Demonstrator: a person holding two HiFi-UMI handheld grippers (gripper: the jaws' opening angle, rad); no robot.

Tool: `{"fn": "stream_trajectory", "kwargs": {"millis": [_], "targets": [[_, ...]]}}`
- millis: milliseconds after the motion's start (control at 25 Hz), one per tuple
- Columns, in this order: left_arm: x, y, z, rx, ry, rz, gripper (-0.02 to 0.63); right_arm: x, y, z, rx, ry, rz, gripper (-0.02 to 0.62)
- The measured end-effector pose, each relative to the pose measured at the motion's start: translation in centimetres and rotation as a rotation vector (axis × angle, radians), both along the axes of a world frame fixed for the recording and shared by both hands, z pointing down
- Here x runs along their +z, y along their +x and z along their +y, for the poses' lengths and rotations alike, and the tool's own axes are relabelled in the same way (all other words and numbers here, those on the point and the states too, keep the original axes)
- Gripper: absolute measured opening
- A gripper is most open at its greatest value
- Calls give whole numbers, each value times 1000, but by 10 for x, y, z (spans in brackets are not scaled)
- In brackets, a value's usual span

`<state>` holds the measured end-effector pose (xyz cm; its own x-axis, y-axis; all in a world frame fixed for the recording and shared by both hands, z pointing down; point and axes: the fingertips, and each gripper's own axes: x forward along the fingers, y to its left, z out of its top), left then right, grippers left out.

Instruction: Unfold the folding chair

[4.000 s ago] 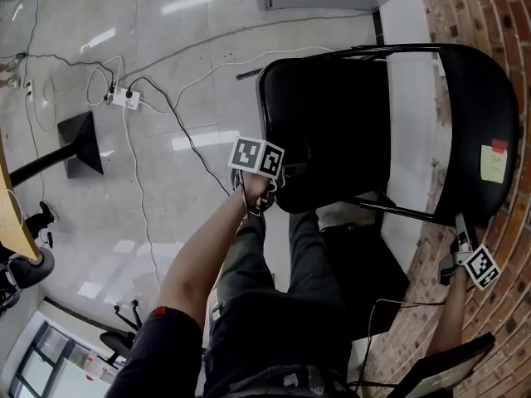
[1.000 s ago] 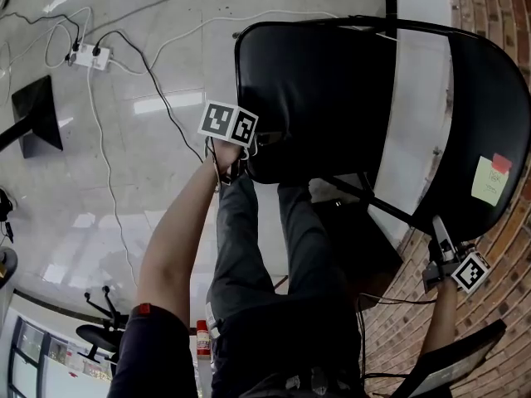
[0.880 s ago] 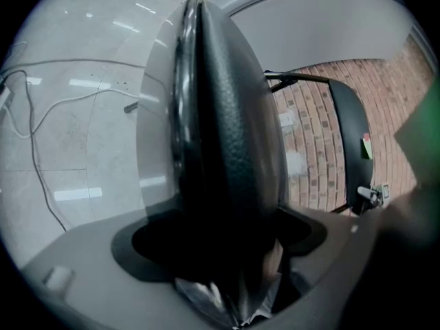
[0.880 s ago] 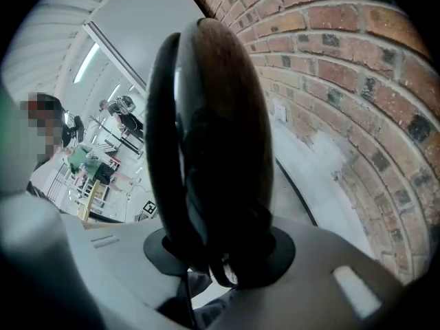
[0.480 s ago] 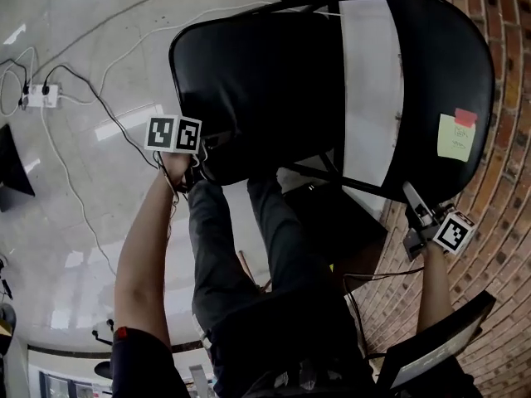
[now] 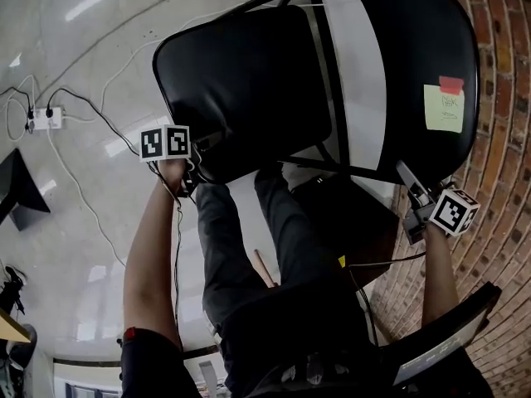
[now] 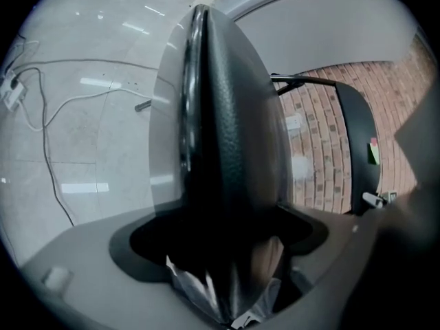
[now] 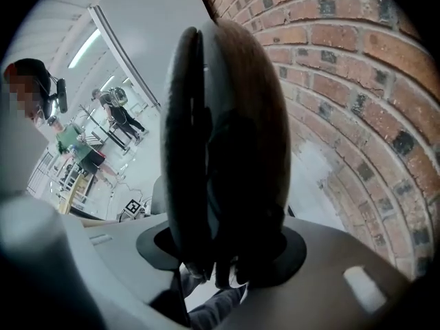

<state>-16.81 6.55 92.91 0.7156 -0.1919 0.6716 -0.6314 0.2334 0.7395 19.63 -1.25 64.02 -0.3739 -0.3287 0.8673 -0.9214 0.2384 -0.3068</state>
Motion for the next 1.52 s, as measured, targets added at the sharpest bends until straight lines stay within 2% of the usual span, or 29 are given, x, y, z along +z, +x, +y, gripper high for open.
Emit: {"fn": "stream_trajectory", "kwargs": {"millis": [280, 520, 680, 760, 840, 1000, 1160, 1360, 1400, 1520], "targets": [[-2, -4, 5, -35, -22, -32, 469, 5, 5, 0, 6, 20, 67, 281], [-10, -3, 15, -10, -71, -88, 482, 5, 17, 1, -2, -19, 182, 370], [-27, -21, 30, 14, -88, -162, 480, 4, 25, 8, 27, -42, 226, 401], [-45, -31, 29, 6, -89, -192, 480, 0, 24, 3, 39, -42, 227, 403], [-63, -43, 29, 37, -89, -247, 480, -8, 25, -1, 59, -41, 218, 403], [-116, -67, 7, 99, -23, -339, 477, -23, 25, -3, 98, -44, 193, 407], [-166, -103, -10, 154, 38, -447, 477, -42, 18, -13, 126, -6, 167, 407], [-218, -130, -27, 136, 82, -507, 474, -63, 6, -28, 164, 14, 99, 407], [-229, -137, -32, 130, 94, -529, 469, -64, 2, -32, 166, 6, 81, 427], [-265, -138, -38, 132, 143, -577, 448, -74, 12, -23, 190, -22, 94, 439]]}}
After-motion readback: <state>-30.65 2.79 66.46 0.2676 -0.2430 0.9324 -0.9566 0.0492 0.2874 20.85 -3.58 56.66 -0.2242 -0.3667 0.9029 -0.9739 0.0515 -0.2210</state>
